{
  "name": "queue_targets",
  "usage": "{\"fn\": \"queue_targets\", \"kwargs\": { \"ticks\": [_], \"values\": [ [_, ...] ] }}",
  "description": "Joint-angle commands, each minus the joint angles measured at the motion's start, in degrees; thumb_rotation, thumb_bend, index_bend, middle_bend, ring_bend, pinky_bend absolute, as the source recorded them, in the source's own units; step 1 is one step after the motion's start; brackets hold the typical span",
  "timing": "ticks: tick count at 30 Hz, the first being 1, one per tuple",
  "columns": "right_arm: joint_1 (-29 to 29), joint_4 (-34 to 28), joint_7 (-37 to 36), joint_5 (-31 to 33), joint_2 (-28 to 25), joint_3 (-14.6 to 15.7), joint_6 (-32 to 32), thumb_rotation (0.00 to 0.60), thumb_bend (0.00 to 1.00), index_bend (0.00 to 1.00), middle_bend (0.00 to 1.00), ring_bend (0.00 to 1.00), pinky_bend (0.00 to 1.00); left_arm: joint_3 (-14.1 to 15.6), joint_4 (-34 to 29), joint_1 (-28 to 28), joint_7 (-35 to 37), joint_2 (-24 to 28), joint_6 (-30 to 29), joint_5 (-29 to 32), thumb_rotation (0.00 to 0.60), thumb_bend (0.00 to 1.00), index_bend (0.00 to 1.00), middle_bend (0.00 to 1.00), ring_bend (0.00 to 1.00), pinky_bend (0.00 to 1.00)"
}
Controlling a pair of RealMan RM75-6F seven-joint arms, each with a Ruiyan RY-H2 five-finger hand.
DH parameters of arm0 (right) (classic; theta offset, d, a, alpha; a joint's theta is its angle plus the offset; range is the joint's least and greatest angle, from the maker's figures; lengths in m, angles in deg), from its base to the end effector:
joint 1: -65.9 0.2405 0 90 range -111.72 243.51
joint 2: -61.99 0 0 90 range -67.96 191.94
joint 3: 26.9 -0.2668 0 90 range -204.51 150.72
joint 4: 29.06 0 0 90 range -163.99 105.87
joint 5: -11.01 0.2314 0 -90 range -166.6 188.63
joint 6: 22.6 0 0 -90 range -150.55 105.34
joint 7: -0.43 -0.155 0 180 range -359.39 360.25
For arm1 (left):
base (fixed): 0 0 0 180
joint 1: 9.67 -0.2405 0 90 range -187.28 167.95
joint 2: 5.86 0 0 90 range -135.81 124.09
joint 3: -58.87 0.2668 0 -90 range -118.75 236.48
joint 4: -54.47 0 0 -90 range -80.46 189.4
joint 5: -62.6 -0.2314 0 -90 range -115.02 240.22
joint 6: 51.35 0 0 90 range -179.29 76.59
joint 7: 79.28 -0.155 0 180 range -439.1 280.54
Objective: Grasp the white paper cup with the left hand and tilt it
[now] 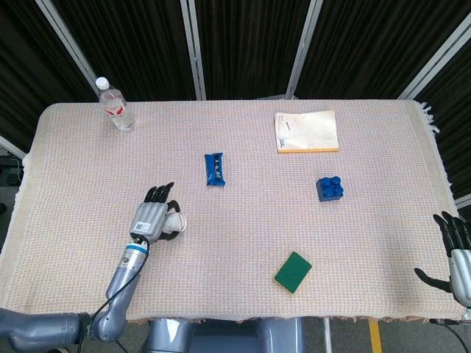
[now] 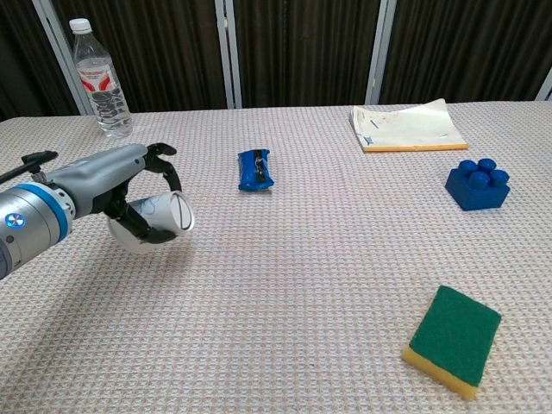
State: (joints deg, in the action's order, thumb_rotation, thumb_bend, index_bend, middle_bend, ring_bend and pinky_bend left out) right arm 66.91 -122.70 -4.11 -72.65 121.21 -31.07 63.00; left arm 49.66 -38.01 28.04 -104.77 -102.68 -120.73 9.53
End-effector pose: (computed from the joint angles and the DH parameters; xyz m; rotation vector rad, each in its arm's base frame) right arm -0.3463 -0.1771 0.1785 1.2850 -0.9420 0.8760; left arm -0.1448 0.3152 -0.0654 -1.6186 -1.2014 -0.9661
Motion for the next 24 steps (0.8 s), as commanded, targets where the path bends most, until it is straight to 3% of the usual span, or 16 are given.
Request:
{"fn": "queue_targets", "kwargs": {
  "ticks": [1, 5, 10, 24],
  "values": [
    [0.0, 0.0, -0.1, 0.1, 0.0, 0.0, 0.0, 0.6, 0.0, 0.0, 0.0, 0.0, 0.0, -1.8, 3.4, -3.5, 22.9, -2.0, 2.6, -11.4, 0.6, 0.16, 0.44, 0.0, 0.0, 0.0],
    [0.1, 0.1, -0.2, 0.1, 0.0, 0.0, -0.2, 0.6, 0.0, 0.0, 0.0, 0.0, 0.0, -0.5, 8.1, -4.0, 32.1, -3.1, 3.5, -17.0, 0.6, 0.16, 0.44, 0.0, 0.0, 0.0],
    [0.1, 0.1, -0.2, -0.1, 0.0, 0.1, -0.2, 0.6, 0.0, 0.0, 0.0, 0.0, 0.0, 0.9, 13.3, -4.4, 38.8, -4.0, 4.7, -20.4, 0.6, 0.16, 0.44, 0.0, 0.0, 0.0],
    [0.2, 0.0, -0.2, -0.4, 0.0, 0.3, -0.3, 0.6, 0.0, 0.0, 0.0, 0.0, 0.0, 3.0, 20.4, -5.7, 45.7, -4.4, 8.6, -21.7, 0.6, 0.16, 0.44, 0.0, 0.0, 0.0]
  ]
}}
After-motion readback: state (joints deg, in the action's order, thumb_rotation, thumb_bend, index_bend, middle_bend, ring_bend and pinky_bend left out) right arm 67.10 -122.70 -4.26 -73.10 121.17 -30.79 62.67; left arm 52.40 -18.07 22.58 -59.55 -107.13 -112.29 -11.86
